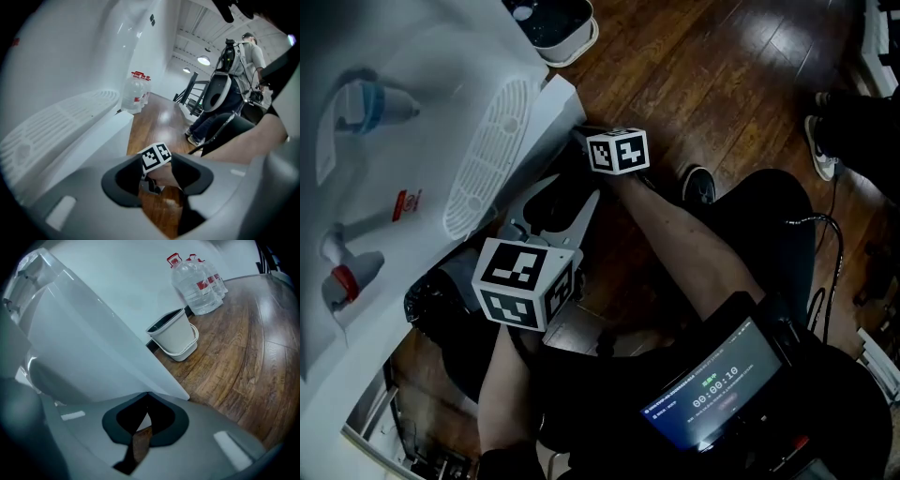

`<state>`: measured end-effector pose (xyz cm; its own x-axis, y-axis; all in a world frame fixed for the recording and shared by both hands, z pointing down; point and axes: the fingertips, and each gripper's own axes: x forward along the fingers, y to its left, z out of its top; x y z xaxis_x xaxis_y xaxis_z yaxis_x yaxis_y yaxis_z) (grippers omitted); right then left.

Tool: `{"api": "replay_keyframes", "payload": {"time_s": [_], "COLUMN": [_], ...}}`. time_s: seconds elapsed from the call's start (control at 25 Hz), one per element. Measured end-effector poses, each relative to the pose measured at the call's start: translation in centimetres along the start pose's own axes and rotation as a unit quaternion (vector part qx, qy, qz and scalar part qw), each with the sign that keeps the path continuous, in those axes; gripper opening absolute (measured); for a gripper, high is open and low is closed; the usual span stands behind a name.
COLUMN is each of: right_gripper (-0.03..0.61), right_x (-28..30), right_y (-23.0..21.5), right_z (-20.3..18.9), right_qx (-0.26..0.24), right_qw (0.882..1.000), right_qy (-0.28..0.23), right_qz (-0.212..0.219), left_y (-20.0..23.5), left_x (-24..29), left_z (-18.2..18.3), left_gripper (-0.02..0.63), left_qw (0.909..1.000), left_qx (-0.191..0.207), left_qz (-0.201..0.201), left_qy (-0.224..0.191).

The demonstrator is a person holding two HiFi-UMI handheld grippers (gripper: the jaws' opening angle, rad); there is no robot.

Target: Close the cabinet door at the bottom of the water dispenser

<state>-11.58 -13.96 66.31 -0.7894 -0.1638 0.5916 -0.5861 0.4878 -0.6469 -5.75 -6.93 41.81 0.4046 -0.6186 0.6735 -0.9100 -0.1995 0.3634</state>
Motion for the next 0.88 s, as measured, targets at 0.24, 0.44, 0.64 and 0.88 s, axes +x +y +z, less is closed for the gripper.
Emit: {"api": "replay_keyframes", "payload": {"time_s": [0.24,0.44,0.64,0.88], "right_gripper": [0.003,0.003,0.003,0.0], "right_x": [0.9,1.4,1.4,1.9], "right_y": [0.9,1.9,1.6,2.7], "right_z": [1.3,2.0,1.9,2.9], "right_qx": [0.0,0.005,0.003,0.001], "right_qw": [1.0,1.0,1.0,0.999], "right_qy": [-0.01,-0.02,-0.02,-0.024], "right_qz": [0.007,0.017,0.011,0.022], "left_y": [0.2,0.5,0.4,0.0], "left_x": [-0.1,-0.1,-0.2,-0.2], "left_z": [0.3,-0.1,0.0,0.2], "left_gripper": [0.209,0.209,0.209,0.209], "left_qw": [1.0,1.0,0.9999,0.9998], "left_qx": [-0.004,-0.001,-0.01,-0.016], "left_qz": [0.002,0.005,0.0,-0.006], "left_qy": [-0.003,-0.007,-0.008,-0.006]}}
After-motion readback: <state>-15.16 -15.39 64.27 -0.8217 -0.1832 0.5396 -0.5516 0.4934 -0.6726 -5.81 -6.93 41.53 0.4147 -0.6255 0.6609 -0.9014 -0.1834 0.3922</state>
